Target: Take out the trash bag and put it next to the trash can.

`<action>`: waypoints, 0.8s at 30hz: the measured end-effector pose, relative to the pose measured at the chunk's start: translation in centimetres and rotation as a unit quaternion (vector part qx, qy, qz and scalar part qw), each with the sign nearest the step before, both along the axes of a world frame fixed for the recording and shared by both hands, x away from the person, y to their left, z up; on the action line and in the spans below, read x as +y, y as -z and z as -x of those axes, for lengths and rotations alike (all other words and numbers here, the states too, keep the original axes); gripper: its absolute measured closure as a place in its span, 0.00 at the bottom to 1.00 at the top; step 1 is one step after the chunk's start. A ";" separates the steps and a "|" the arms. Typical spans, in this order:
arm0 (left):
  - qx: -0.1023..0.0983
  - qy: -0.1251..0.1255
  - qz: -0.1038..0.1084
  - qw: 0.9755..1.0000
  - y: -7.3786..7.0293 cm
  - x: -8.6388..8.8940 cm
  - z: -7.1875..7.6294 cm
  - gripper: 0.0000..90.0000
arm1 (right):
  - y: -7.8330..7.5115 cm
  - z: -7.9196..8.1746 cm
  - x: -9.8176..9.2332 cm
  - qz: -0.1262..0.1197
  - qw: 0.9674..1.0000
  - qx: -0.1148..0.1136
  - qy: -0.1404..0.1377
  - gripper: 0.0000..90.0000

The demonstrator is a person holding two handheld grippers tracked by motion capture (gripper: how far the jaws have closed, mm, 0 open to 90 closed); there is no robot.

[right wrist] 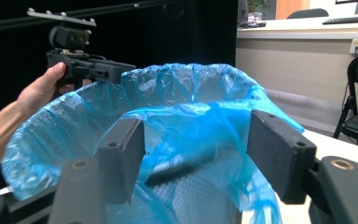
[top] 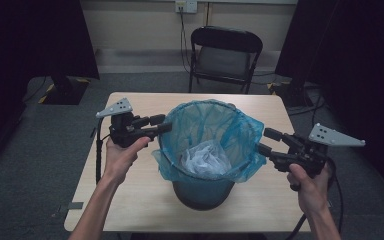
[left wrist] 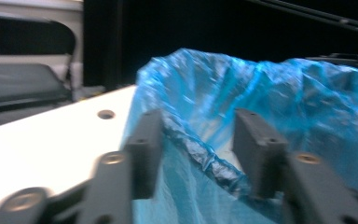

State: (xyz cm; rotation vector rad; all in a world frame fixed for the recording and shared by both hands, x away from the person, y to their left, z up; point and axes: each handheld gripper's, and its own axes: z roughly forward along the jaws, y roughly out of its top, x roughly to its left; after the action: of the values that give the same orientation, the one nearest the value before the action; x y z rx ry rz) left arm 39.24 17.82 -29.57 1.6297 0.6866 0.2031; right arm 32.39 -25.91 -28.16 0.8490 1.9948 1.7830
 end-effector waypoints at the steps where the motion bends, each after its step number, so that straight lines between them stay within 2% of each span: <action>1: -0.002 -0.004 0.007 1.000 0.0 0.2 0.0 0.79 | -0.2 -0.1 0.3 -0.001 1.000 -0.001 -0.002 0.39; 3: -0.010 -0.003 0.008 1.000 -0.2 0.5 0.0 0.89 | -0.5 -0.4 1.0 -0.001 1.000 -0.001 -0.006 0.37; 4: -0.011 -0.003 0.012 1.000 -0.2 0.8 0.0 0.98 | -0.6 -0.7 1.6 0.001 1.000 -0.001 -0.010 0.35; 6: -0.007 0.007 0.021 1.000 -0.3 0.8 0.0 1.00 | -0.7 -0.9 2.0 0.000 1.000 0.000 -0.014 0.34; 9: -0.015 0.010 0.003 1.000 -0.8 0.5 0.0 1.00 | -0.7 -1.5 3.1 0.006 1.000 0.007 -0.023 0.32; 15: -0.037 0.042 0.018 0.998 -3.4 -0.8 0.7 1.00 | -1.1 -2.5 4.5 0.010 0.999 0.014 -0.032 0.28; 16: -0.044 0.052 0.024 0.997 -4.5 -1.4 0.9 1.00 | -1.4 -2.8 4.8 0.002 0.999 0.018 -0.038 0.27; 17: -0.044 0.052 0.024 0.997 -4.5 -1.4 0.9 1.00 | -1.4 -2.8 4.8 0.002 0.999 0.018 -0.038 0.27; 21: -0.063 0.078 0.024 0.995 -6.5 -3.3 1.5 1.00 | -2.6 -3.3 5.7 -0.001 0.999 0.013 -0.045 0.27; 24: -0.067 0.102 0.031 0.992 -7.6 -4.8 1.8 1.00 | -4.2 -3.4 6.8 -0.009 0.998 0.002 -0.066 0.29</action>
State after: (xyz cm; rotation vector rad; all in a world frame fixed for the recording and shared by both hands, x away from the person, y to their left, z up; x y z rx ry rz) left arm 37.40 13.01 -21.92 1.5994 0.4181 0.1403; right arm 35.82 -19.08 -23.97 0.7425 2.0845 1.8727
